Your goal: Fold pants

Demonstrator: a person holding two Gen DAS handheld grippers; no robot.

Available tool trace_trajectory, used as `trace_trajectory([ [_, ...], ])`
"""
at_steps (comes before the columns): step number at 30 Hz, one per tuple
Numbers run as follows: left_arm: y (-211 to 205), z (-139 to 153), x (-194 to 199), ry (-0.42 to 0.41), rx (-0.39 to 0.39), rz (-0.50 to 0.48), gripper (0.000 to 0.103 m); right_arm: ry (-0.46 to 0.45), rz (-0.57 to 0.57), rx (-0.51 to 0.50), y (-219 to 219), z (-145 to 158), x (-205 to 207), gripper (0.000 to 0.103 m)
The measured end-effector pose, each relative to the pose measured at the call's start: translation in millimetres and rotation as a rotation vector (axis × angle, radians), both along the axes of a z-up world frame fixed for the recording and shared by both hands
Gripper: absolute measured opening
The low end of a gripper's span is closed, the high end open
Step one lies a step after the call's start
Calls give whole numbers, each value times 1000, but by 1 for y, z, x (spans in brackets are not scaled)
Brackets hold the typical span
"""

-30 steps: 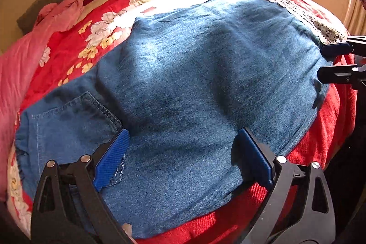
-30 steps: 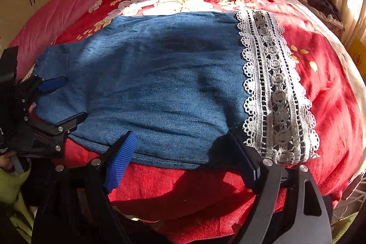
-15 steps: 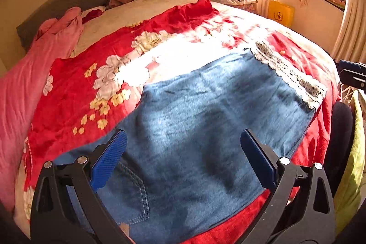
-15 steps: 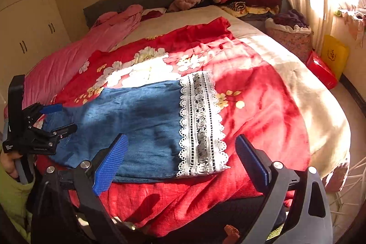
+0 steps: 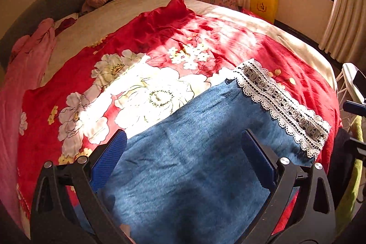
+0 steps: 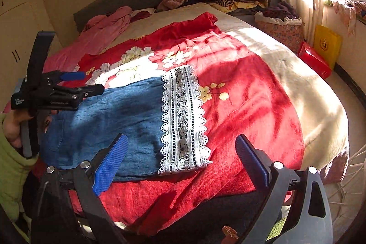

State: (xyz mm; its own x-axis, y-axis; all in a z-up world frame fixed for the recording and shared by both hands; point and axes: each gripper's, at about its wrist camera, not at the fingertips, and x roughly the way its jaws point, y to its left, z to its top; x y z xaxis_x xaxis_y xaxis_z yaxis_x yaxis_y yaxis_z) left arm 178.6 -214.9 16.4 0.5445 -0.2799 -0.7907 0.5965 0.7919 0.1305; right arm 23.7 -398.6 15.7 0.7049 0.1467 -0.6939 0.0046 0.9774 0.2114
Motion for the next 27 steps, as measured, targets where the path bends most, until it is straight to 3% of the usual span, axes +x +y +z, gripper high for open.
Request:
trace_trajectory([
  [7, -44, -22, 29, 36, -2, -100, 93, 52, 5, 24, 2, -19, 23, 94],
  [15, -81, -47, 56, 141, -35, -183, 93, 130, 10, 78, -5, -39, 48, 94],
  [17, -86, -57, 63, 167, -36, -195, 88, 138, 13, 106, -8, -43, 50, 93],
  [19, -86, -64, 67, 234, -89, -209, 62, 138, 25, 120, -9, -44, 51, 84],
  [21, -87, -65, 66, 268, -136, -213, 50, 138, 12, 120, -11, -44, 50, 65],
  [22, -89, -65, 62, 255, -126, -224, 43, 130, 14, 130, -12, -44, 49, 65],
  [27, -95, -59, 48, 201, -78, -260, 34, 114, 13, 116, -9, -40, 47, 61],
])
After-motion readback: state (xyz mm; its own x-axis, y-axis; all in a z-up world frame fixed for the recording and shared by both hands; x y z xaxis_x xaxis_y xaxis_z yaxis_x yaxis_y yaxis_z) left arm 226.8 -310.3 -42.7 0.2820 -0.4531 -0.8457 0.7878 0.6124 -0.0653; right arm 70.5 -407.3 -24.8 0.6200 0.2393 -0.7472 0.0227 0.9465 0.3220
